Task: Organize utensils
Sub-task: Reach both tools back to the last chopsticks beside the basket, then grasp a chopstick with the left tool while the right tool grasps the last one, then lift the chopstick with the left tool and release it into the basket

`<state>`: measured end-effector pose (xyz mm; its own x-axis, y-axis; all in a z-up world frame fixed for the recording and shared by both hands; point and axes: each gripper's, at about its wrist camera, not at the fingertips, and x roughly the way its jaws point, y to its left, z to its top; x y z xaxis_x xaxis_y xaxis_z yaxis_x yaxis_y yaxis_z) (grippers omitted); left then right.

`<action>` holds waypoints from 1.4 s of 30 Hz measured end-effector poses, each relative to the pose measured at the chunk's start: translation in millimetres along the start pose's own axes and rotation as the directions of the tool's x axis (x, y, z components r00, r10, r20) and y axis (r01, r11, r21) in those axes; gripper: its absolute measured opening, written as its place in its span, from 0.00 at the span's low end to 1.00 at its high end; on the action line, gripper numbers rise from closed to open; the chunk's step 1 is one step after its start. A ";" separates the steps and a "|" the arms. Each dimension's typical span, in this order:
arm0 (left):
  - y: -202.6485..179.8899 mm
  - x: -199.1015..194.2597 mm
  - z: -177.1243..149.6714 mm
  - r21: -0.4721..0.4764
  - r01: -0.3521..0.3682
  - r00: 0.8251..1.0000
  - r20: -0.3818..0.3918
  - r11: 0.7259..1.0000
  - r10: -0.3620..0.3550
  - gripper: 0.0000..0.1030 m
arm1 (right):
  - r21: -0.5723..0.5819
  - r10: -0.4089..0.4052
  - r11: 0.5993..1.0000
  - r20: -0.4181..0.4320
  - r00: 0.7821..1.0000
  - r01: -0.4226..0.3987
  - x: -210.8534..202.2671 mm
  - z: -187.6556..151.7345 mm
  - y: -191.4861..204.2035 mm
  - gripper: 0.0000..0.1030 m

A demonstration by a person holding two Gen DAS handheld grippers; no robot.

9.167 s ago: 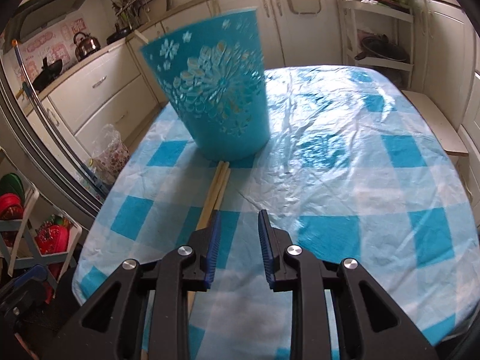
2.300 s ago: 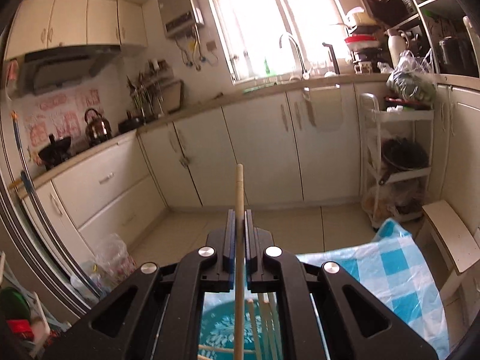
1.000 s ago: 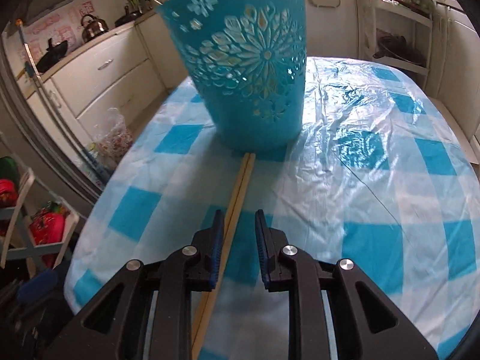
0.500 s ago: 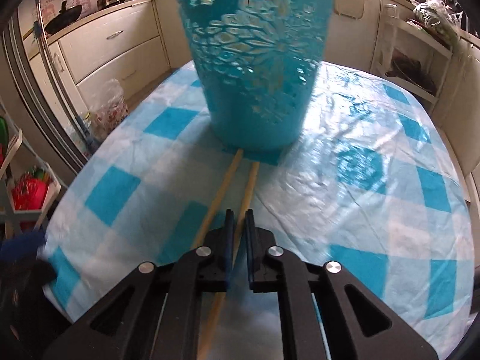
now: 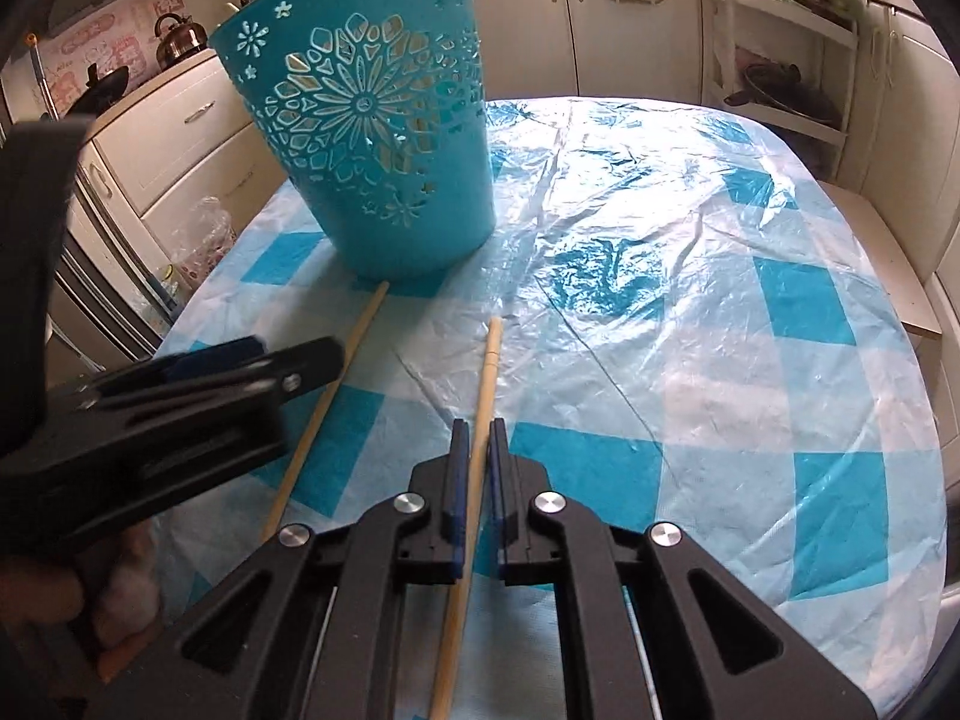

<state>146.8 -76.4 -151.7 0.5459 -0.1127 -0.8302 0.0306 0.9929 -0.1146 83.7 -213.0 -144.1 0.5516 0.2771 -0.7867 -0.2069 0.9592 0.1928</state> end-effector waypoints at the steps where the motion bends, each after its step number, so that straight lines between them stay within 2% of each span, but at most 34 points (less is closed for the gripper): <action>1: -2.1 1.9 1.7 0.006 -0.002 1.000 0.000 1.000 0.002 0.54 | 0.003 0.005 1.000 0.001 1.000 -0.005 -0.6 -0.6 -0.8 0.07; 3: -8.4 6.1 4.5 0.032 -0.016 1.000 0.008 0.999 0.016 0.53 | 0.010 0.017 1.000 0.004 1.000 -0.017 -1.0 -1.3 -4.3 0.07; 5: -13.5 8.9 5.1 0.054 -0.031 0.999 0.023 0.998 0.030 0.46 | 0.016 0.024 1.000 0.005 1.000 -0.024 -0.6 0.0 -5.5 0.07; 7: -15.2 8.5 3.6 0.073 -0.032 0.999 0.035 0.997 0.030 0.25 | 0.018 0.028 0.999 0.006 1.000 -0.028 0.5 0.8 -6.3 0.07; 10: -17.5 9.5 3.6 0.098 -0.002 0.999 0.040 0.995 -0.002 0.05 | 0.023 0.035 0.999 0.009 0.999 -0.036 1.8 2.3 -7.8 0.07; 17: -0.3 0.0 -0.2 0.065 0.092 0.995 0.033 0.994 -0.094 0.04 | 0.034 0.044 0.998 0.011 0.999 -0.045 4.1 5.2 -9.8 0.07; 21: 12.4 -22.9 -3.1 0.043 0.148 0.988 0.037 0.988 -0.150 0.04 | 0.035 0.045 0.998 0.011 0.999 -0.045 4.2 5.2 -9.7 0.07; 24: 23.2 -48.8 -3.0 0.022 0.218 0.975 0.040 0.976 -0.219 0.04 | 0.039 0.045 0.998 0.011 0.999 -0.045 4.7 5.5 -10.5 0.07; 27: 31.5 -83.4 8.6 0.008 0.289 0.954 0.081 0.957 -0.289 0.04 | 0.045 0.043 0.998 0.012 0.999 -0.043 4.9 5.5 -10.8 0.07; 30: 37.8 -122.0 36.1 0.004 0.342 0.926 0.171 0.940 -0.337 0.04 | 0.050 0.044 0.998 0.013 0.999 -0.044 4.8 5.2 -11.4 0.07; 34: 39.0 -160.0 76.7 0.000 0.373 0.884 0.303 0.928 -0.356 0.04 | 0.054 0.048 0.997 0.013 0.999 -0.048 4.5 5.3 -12.5 0.07; 40: 28.1 -169.7 130.2 -0.019 0.383 0.841 0.421 0.924 -0.340 0.04 | 0.060 0.052 0.997 0.015 0.999 -0.053 4.1 5.1 -13.9 0.07; 42: 23.0 -169.9 149.0 -0.030 0.391 0.818 0.470 0.920 -0.332 0.04 | 0.063 0.055 0.996 0.016 0.998 -0.056 4.0 5.1 -14.6 0.07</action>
<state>179.6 -28.8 68.0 0.8297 -0.4044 -0.3848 0.2160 0.8682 -0.4467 93.0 -225.6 -147.1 0.5522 0.3304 -0.7655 -0.1860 0.9438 0.2732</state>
